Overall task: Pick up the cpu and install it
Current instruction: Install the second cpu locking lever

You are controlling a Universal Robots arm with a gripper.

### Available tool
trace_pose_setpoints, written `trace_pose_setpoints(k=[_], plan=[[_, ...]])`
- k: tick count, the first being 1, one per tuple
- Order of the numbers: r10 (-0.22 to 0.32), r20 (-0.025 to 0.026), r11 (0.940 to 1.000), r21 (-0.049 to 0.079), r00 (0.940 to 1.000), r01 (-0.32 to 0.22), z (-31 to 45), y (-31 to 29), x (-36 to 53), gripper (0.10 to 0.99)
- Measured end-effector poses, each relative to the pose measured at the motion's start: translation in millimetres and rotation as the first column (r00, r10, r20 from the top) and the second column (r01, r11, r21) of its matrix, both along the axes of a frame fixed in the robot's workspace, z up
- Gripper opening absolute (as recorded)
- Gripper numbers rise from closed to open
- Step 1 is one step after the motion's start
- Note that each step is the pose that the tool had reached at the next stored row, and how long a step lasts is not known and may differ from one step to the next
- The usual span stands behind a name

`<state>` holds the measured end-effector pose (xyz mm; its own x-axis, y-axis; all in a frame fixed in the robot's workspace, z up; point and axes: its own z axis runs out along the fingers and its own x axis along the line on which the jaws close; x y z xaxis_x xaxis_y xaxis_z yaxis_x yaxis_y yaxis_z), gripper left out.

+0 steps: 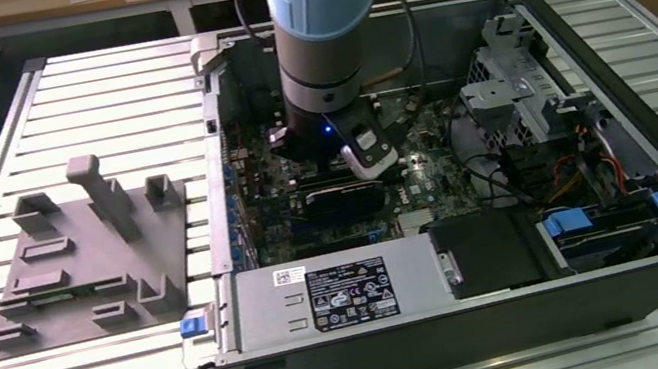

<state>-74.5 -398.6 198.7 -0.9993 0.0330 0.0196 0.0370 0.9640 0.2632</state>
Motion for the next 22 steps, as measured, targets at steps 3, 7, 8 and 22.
trace_pose_setpoints(k=[3, 7, 8, 22], plan=[[0.0, 0.0001, 1.0, 0.0, 1.0, 0.0, 1.4, -0.8, 0.0, 0.106], [0.0, -0.0001, 1.0, 0.0, 1.0, 0.0, 1.6, -6.0, 0.0, 0.106], [0.0, 0.0, 1.0, 0.0, 1.0, 0.0, 1.5, -7.5, 0.0, 0.106], [0.0, 0.0, 0.9996, 0.03, 1.0, 0.0, -3.6, -11.7, 0.0, 0.106]])
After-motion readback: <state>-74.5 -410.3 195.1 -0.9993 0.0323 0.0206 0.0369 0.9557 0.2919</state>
